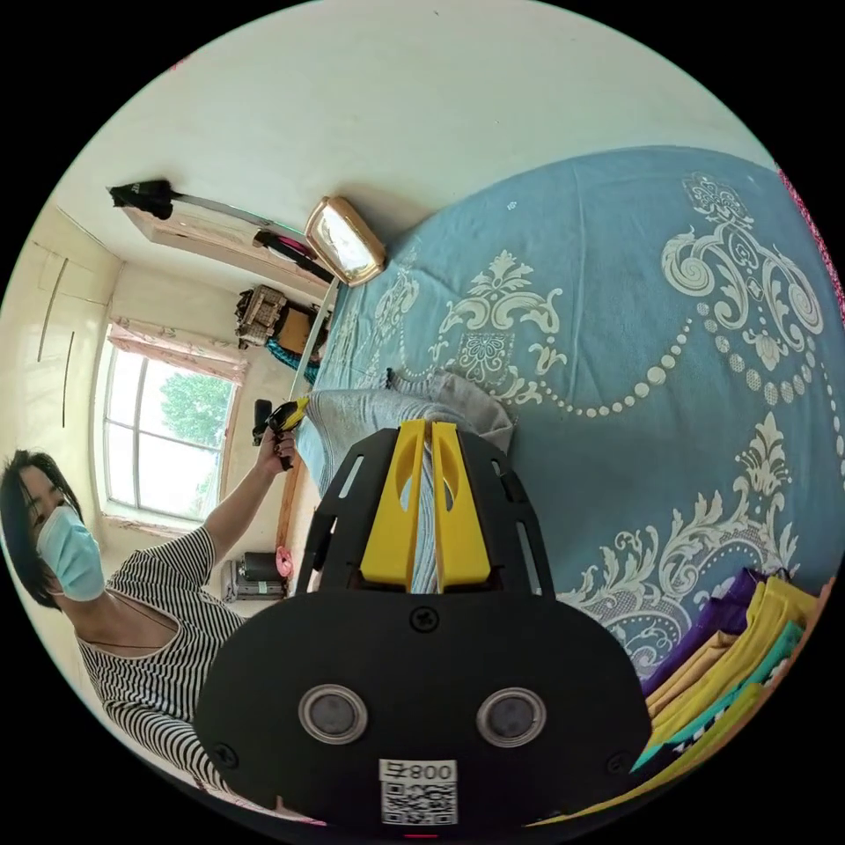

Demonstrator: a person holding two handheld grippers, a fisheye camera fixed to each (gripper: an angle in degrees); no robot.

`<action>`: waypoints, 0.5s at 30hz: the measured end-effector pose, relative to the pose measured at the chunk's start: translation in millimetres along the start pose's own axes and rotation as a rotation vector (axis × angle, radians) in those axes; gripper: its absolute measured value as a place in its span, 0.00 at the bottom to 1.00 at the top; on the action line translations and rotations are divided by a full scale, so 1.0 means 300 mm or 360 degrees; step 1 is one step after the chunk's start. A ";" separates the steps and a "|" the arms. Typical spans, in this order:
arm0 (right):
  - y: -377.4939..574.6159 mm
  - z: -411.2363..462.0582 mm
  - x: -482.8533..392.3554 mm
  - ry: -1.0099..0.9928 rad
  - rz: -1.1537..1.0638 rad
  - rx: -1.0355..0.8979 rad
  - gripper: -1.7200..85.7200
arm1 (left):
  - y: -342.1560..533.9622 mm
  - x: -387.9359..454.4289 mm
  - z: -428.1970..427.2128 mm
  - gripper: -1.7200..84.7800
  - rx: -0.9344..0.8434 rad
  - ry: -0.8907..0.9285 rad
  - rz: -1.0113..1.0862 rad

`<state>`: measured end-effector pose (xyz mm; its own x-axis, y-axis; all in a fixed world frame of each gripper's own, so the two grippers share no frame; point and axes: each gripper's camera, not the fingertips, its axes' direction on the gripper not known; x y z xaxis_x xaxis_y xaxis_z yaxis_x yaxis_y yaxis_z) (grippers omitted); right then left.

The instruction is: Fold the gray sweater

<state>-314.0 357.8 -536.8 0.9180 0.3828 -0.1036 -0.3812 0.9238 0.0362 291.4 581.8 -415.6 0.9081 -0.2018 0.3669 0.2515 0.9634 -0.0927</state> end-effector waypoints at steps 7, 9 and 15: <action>-0.168 0.130 0.109 -0.0049 0.0040 0.0039 0.03 | -0.198 -0.072 0.133 0.06 0.0037 -0.0025 -0.0036; -0.194 0.169 0.120 -0.0012 0.0040 0.0011 0.03 | -0.237 -0.083 0.173 0.06 0.0013 -0.0043 -0.0043; -0.238 0.319 0.219 -0.0160 0.0190 -0.0027 0.03 | -0.316 -0.137 0.282 0.06 0.0033 0.0011 -0.0159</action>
<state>-215.8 317.5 -451.1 0.8722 0.4892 0.0006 -0.4891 0.8719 0.0256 202.0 513.7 -343.8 0.8812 -0.2979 0.3671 0.3337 0.9420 -0.0366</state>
